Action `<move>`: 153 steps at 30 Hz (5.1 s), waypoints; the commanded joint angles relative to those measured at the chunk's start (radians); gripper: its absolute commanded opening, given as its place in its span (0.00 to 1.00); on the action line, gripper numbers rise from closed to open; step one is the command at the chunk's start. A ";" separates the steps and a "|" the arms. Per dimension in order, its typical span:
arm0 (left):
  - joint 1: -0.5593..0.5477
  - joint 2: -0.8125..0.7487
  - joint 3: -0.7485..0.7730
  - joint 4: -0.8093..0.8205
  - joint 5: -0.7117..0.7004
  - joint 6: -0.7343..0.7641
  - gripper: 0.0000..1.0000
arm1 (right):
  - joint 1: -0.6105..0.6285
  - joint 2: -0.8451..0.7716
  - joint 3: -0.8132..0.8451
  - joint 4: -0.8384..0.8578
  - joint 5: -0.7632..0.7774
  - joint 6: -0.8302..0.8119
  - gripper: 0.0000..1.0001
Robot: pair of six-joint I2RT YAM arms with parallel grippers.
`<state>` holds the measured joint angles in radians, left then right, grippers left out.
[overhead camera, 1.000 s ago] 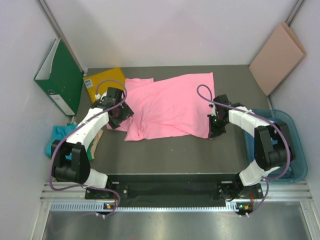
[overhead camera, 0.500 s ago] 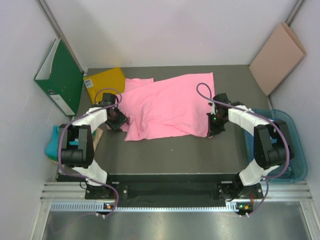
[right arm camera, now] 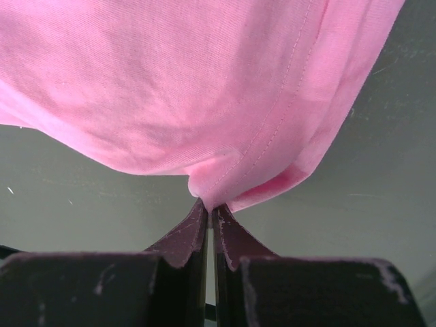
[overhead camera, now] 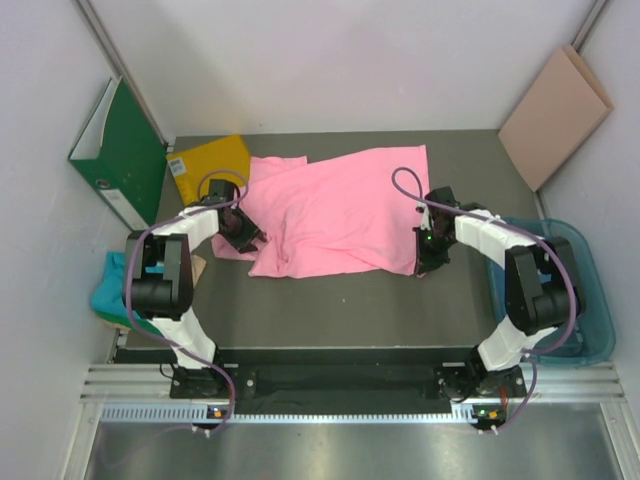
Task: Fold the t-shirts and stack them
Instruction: Grap the side of the flattened tshirt closest away from the robot with both arms, then fold the flattened tshirt in 1/3 of the way
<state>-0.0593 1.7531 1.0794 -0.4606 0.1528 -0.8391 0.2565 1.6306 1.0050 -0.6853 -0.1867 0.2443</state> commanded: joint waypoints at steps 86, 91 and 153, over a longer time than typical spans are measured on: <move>-0.005 -0.552 0.025 -0.368 -0.002 0.057 0.00 | -0.129 -0.177 0.208 -0.128 -0.075 0.009 0.01; -0.001 -0.393 0.102 -0.334 -0.027 0.055 0.00 | -0.206 -0.081 0.280 -0.118 -0.103 -0.019 0.01; 0.010 0.135 0.263 -0.023 0.139 0.072 0.65 | -0.270 0.106 0.360 -0.022 -0.252 -0.069 0.94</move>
<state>-0.0479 1.8633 1.3537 -0.5713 0.2657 -0.7685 -0.0200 1.7691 1.3552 -0.7261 -0.4385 0.1833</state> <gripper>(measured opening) 0.663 0.942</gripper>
